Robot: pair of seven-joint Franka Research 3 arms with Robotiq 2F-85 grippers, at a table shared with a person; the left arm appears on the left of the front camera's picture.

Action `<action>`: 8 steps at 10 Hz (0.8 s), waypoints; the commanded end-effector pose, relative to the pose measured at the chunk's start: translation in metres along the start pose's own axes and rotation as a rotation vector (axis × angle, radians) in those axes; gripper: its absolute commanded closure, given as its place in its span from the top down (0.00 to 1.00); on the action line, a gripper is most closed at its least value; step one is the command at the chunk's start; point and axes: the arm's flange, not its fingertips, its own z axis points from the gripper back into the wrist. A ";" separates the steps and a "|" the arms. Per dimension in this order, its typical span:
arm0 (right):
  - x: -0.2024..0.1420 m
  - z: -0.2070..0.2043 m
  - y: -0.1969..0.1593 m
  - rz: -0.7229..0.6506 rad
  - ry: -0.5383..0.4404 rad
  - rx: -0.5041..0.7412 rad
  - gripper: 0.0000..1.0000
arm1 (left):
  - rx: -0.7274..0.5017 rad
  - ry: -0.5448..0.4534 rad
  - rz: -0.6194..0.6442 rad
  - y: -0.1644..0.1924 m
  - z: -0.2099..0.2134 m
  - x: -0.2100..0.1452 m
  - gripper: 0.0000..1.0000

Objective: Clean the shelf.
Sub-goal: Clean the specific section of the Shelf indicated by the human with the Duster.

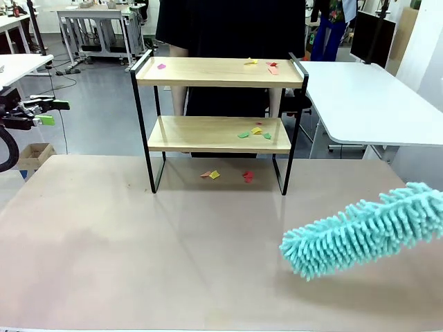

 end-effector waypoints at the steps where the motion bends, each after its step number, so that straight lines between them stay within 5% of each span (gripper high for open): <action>1: 0.008 -0.007 0.001 0.070 0.003 -0.011 0.13 | -0.003 0.002 -0.009 -0.001 0.000 0.002 1.00; 3: 0.018 -0.010 -0.010 0.045 -0.095 -0.020 0.13 | -0.003 0.002 -0.009 -0.001 0.000 0.002 1.00; 4: 0.014 -0.008 0.002 0.039 0.018 0.000 0.13 | -0.003 0.002 -0.009 -0.001 0.000 0.002 1.00; 8: 0.014 -0.008 0.002 0.039 0.018 0.000 0.13 | -0.003 0.002 -0.009 -0.001 0.000 0.002 1.00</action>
